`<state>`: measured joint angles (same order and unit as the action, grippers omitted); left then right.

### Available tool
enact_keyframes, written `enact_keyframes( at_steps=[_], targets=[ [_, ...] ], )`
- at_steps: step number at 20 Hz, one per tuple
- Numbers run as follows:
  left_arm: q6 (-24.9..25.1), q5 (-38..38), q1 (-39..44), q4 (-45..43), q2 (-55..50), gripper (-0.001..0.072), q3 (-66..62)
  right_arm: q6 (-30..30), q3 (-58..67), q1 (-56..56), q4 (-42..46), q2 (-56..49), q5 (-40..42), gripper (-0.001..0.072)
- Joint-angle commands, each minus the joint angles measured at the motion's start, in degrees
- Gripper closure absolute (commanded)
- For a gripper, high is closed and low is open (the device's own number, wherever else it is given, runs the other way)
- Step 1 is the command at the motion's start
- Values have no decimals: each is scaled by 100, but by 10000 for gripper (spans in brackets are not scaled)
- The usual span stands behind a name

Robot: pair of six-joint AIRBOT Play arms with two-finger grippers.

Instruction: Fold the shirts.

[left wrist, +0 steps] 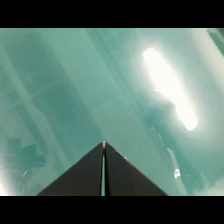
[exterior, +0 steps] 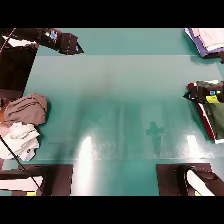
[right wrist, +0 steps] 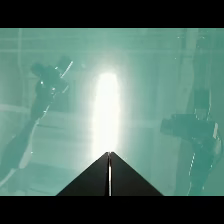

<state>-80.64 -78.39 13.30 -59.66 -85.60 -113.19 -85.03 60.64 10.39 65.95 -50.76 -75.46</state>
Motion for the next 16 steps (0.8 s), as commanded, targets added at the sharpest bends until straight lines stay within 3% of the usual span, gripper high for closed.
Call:
enact_keyframes(
  at_steps=[1,13,16],
  targets=[
    [2,0,4,11,2,684,-2,0,2,-4,2,0,-15,697],
    [4,4,7,13,2,685,-2,0,2,-4,2,0,-13,697],
    [44,575,4,24,2,685,-2,0,2,-4,2,0,-11,697]
  ],
)
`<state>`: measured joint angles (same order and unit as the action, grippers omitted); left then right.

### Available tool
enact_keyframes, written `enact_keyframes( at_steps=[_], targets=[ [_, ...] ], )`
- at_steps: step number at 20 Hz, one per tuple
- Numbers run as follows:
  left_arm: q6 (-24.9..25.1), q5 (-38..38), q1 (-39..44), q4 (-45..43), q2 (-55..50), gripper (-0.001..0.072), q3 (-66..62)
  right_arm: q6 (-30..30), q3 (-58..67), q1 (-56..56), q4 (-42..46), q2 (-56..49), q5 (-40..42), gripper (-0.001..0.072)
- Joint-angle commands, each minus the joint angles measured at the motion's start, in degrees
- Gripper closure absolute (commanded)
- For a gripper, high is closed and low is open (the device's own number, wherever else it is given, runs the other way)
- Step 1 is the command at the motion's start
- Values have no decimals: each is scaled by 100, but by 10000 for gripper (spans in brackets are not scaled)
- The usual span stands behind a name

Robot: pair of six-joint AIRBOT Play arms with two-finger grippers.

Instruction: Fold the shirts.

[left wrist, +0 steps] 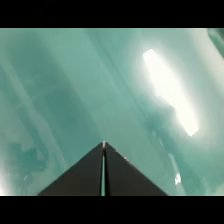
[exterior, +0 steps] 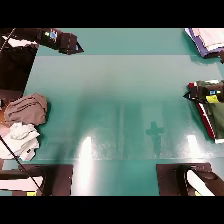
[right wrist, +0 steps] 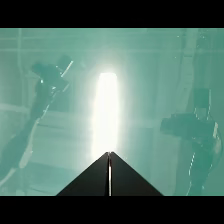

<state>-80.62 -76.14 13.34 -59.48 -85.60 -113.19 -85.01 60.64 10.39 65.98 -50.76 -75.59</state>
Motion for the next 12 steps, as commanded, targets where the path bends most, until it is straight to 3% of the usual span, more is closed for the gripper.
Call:
enact_keyframes(
  at_steps=[1,4,6,8,10,11,12],
  targets=[
    [173,352,-9,-74,4,685,-2,-2,2,-4,0,0,13,697],
    [369,-212,-28,-1005,7,684,-2,-2,2,-4,-2,0,11,697],
    [352,-914,-31,-2223,7,684,2,-2,2,-4,0,0,11,697],
    [-44,-1493,-155,-3646,31,683,203,-2,2,-4,0,0,24,697],
    [-210,-1574,-579,-3926,109,681,750,0,2,-4,2,2,35,697],
    [-227,-1593,-804,-3930,111,522,1054,0,2,-4,2,0,39,697],
    [-372,-1556,-1062,-3939,111,239,1419,0,2,-4,2,0,61,697]
  ],
)
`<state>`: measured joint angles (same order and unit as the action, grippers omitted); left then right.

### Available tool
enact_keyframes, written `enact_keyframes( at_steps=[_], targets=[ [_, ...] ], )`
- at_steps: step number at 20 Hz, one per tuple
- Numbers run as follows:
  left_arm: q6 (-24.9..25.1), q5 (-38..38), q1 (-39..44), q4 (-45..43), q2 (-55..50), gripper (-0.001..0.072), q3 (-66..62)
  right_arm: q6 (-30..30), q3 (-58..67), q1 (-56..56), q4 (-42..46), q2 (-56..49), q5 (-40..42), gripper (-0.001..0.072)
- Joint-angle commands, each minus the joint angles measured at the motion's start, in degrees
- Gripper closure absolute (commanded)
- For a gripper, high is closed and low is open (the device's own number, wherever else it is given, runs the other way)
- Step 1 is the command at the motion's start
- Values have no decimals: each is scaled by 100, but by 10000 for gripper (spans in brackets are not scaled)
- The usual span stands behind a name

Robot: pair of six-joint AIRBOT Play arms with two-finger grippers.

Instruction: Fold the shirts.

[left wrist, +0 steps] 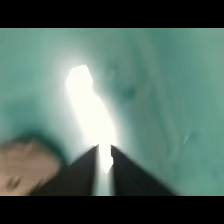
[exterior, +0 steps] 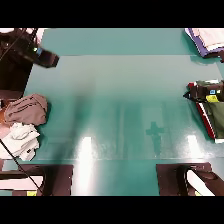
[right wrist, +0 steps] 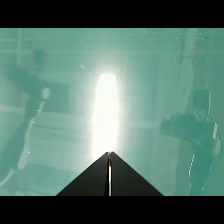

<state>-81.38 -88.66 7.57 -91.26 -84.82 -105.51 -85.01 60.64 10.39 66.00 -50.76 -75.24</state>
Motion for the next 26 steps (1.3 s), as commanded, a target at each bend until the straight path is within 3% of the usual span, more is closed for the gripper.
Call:
enact_keyframes(
  at_steps=[1,6,13,14,15,16,21,26],
  targets=[
    [-450,-225,-726,-758,35,180,999,0,2,-4,2,0,48,697],
    [-584,455,-1690,-774,35,178,2380,0,2,-4,0,0,87,697],
    [-566,1176,-1773,-804,11,181,2787,-4,2,-4,-7,0,133,697],
    [-564,1169,-1773,-800,11,262,2785,-4,2,-4,-4,0,138,697],
    [-457,1152,-1768,-793,15,543,2782,-4,2,-4,-4,0,149,697],
    [-286,1154,-1755,-741,28,677,2780,-4,2,-4,-7,0,181,697],
    [-155,1207,-1687,378,667,686,1875,-4,181,-4,-407,2,308,697],
    [927,1110,-992,2514,1716,686,87,-2,1237,-4,-896,0,459,697]
  ],
)
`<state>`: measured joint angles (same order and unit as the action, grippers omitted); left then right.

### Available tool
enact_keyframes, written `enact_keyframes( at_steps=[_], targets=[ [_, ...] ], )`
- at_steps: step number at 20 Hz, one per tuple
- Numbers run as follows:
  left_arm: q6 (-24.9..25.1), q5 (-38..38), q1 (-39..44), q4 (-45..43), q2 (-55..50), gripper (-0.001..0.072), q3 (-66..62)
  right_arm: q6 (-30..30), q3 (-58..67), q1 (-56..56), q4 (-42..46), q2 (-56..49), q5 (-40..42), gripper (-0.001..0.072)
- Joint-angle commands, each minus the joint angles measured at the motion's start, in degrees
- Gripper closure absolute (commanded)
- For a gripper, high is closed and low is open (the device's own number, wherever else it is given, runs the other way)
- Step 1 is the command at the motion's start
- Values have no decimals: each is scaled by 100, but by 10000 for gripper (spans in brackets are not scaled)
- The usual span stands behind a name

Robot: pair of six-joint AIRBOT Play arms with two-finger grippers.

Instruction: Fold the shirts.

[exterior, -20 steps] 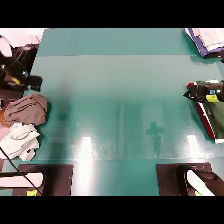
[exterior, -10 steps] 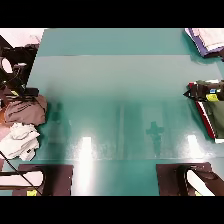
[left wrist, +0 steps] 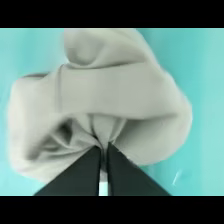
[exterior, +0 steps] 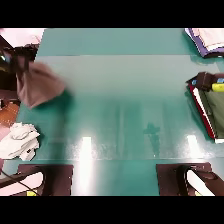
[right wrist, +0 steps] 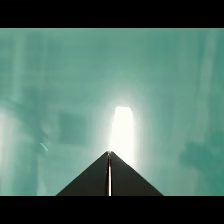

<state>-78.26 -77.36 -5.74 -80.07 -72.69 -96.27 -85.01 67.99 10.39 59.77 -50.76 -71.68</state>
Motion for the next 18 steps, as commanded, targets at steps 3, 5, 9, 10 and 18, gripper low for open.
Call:
enact_keyframes(
  at_steps=[3,5,9,10,18],
  targets=[
    [852,76,1071,2782,756,686,-1521,-2,1132,-4,-271,0,282,697],
    [986,221,1687,3047,754,686,-1784,-2,1447,-4,-273,0,382,697],
    [1255,426,2662,2782,385,686,-1788,-2,1794,-4,-275,2,352,697],
    [1255,374,2791,2736,166,685,-1788,-2,1814,-4,-282,2,334,697],
    [901,492,2828,2439,-2024,397,-1788,-2,1808,-4,-271,0,-61,697]
  ],
)
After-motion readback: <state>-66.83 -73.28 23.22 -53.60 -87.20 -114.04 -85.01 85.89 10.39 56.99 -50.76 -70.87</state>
